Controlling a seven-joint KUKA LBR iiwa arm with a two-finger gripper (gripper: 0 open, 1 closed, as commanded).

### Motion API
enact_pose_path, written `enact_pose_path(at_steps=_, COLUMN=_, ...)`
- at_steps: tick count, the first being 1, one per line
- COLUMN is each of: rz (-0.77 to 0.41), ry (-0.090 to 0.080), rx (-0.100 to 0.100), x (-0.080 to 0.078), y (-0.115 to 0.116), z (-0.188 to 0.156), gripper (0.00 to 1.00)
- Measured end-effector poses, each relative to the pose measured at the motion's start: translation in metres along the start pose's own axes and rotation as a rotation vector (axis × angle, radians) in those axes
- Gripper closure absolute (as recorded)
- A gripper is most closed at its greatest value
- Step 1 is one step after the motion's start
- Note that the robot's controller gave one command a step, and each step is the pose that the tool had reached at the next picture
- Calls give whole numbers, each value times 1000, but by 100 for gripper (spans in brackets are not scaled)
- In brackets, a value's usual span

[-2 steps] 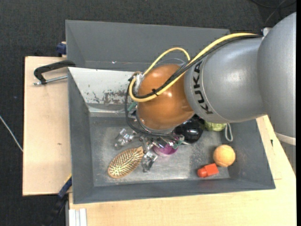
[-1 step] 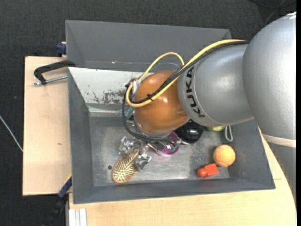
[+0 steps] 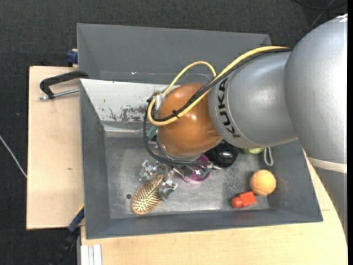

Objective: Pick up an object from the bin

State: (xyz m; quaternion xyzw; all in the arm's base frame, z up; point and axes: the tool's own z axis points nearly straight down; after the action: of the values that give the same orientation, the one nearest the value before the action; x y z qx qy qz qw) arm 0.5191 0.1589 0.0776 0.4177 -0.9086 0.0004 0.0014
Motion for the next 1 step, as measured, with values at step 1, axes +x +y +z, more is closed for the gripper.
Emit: enact_pose_path(at_steps=1, rz=1, ry=-1, rx=0, x=0, y=0, z=-2, gripper=100)
